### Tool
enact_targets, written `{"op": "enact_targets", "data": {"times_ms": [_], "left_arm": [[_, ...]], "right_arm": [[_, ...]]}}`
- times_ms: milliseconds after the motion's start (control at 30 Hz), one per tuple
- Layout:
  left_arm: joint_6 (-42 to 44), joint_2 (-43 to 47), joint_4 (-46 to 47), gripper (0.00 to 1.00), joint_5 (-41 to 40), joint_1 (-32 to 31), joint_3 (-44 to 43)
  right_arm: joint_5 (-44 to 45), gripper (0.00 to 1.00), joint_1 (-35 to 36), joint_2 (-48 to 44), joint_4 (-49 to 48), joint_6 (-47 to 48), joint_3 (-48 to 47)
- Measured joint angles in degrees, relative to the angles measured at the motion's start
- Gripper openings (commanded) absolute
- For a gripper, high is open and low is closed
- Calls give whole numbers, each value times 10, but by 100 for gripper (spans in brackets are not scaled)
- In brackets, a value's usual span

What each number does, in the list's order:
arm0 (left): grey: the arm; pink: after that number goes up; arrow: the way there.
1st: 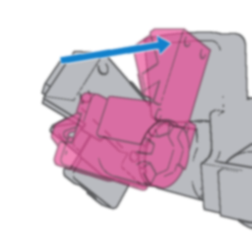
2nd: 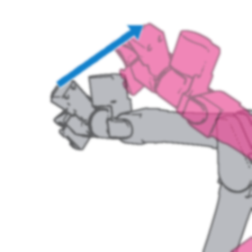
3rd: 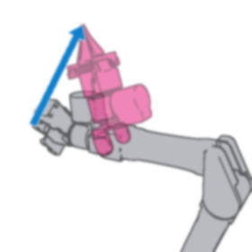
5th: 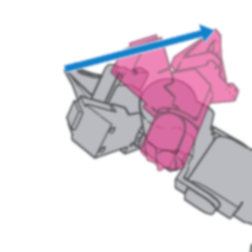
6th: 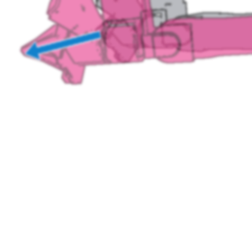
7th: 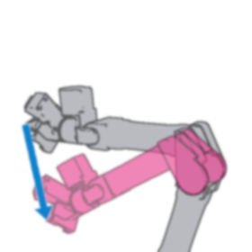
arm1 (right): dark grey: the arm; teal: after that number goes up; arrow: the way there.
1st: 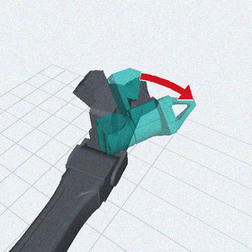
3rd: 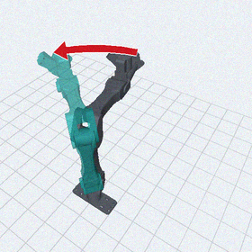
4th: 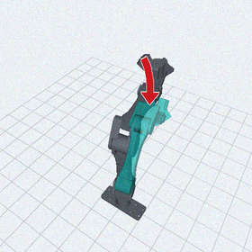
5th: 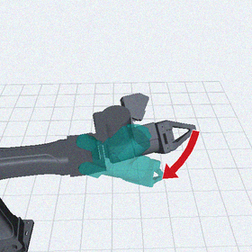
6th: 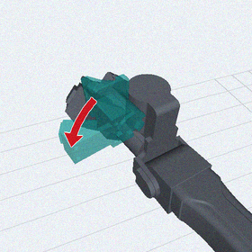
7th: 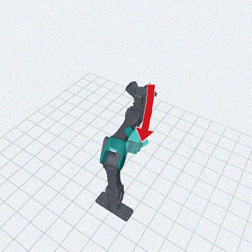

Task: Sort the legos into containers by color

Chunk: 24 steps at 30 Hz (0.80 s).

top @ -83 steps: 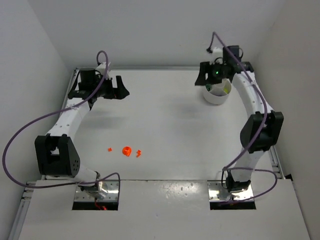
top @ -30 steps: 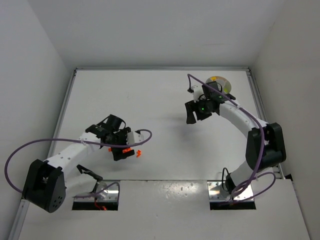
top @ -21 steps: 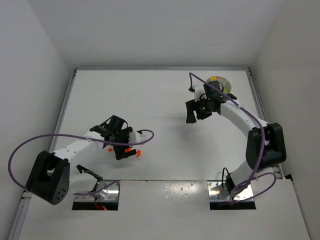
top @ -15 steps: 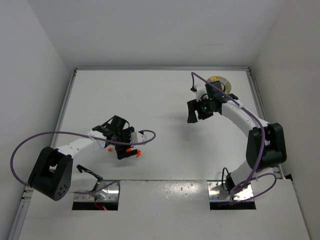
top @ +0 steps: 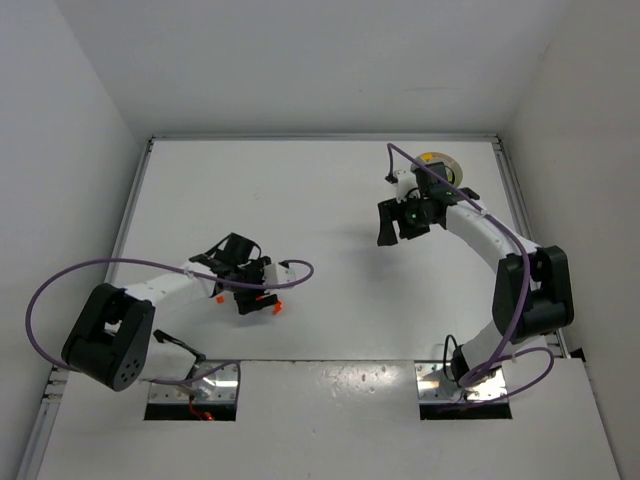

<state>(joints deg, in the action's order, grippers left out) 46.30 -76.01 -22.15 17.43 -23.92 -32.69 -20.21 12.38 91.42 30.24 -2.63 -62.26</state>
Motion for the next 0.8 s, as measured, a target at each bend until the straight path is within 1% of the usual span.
{"op": "enact_targets", "data": {"times_ms": [33, 100, 200, 233, 367, 600, 800], "left_arm": [[-1, 0, 4, 67, 0, 0, 2], [0, 1, 12, 67, 2, 0, 5], [3, 3, 21, 74, 0, 0, 7], [6, 3, 23, 78, -1, 0, 7], [19, 7, 28, 84, -3, 4, 8], [28, 13, 28, 86, 3, 19, 14], [30, 16, 18, 80, 8, 39, 17]], "right_arm": [[0, 71, -1, 0, 0, 0, 0], [0, 71, -3, 0, 0, 0, 0], [0, 71, -3, 0, 0, 0, 0], [0, 71, -3, 0, 0, 0, 0], [0, 71, -3, 0, 0, 0, 0], [-7, 71, -3, 0, 0, 0, 0], [-11, 71, -3, 0, 0, 0, 0]]}}
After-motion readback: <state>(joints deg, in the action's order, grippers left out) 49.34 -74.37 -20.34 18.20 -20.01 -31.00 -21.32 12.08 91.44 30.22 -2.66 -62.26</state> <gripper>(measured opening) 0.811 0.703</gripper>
